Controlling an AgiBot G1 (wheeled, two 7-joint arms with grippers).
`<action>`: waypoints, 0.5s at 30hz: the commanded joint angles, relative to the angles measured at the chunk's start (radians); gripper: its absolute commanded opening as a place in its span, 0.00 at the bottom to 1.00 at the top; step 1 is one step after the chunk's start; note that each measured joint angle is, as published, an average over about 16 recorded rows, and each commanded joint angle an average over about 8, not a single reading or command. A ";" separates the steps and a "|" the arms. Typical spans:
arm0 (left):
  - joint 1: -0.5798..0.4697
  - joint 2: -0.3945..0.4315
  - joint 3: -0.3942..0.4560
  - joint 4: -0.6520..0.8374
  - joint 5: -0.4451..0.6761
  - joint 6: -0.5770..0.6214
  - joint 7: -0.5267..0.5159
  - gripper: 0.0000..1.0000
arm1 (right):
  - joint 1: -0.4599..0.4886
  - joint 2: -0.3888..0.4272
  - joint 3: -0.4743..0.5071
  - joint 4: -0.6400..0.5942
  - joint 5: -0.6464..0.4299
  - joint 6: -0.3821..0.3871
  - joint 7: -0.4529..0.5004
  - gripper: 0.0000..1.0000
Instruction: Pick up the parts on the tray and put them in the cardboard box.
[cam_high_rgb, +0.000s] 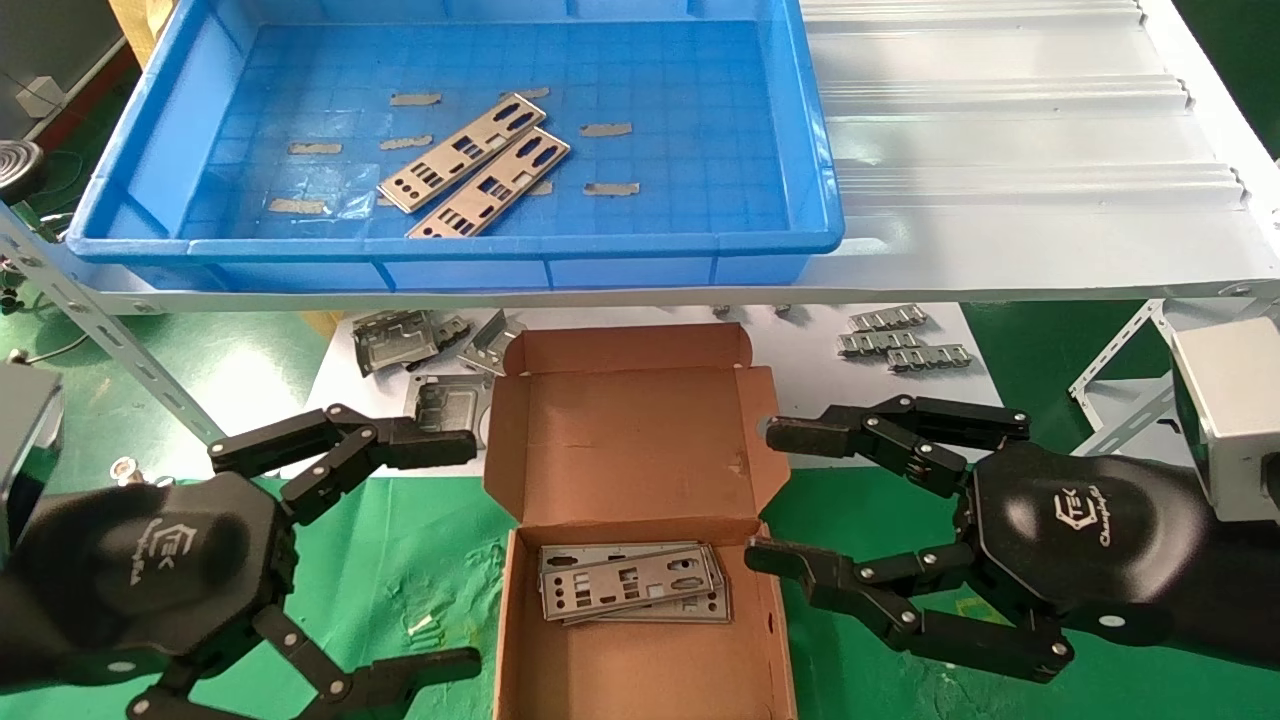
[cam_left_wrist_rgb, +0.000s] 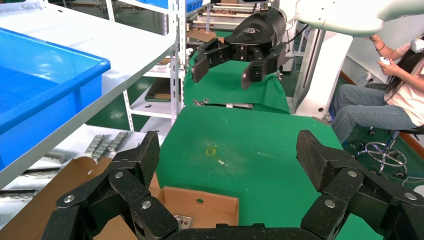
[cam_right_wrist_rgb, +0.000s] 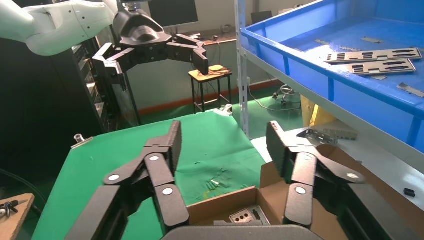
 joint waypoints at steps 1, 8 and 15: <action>0.000 0.000 0.000 0.000 0.000 0.000 0.000 1.00 | 0.000 0.000 0.000 0.000 0.000 0.000 0.000 0.00; 0.000 0.000 0.000 0.000 0.000 0.000 0.000 1.00 | 0.000 0.000 0.000 0.000 0.000 0.000 0.000 0.00; 0.000 0.000 0.000 0.000 0.000 0.000 0.000 1.00 | 0.000 0.000 0.000 0.000 0.000 0.000 0.000 0.02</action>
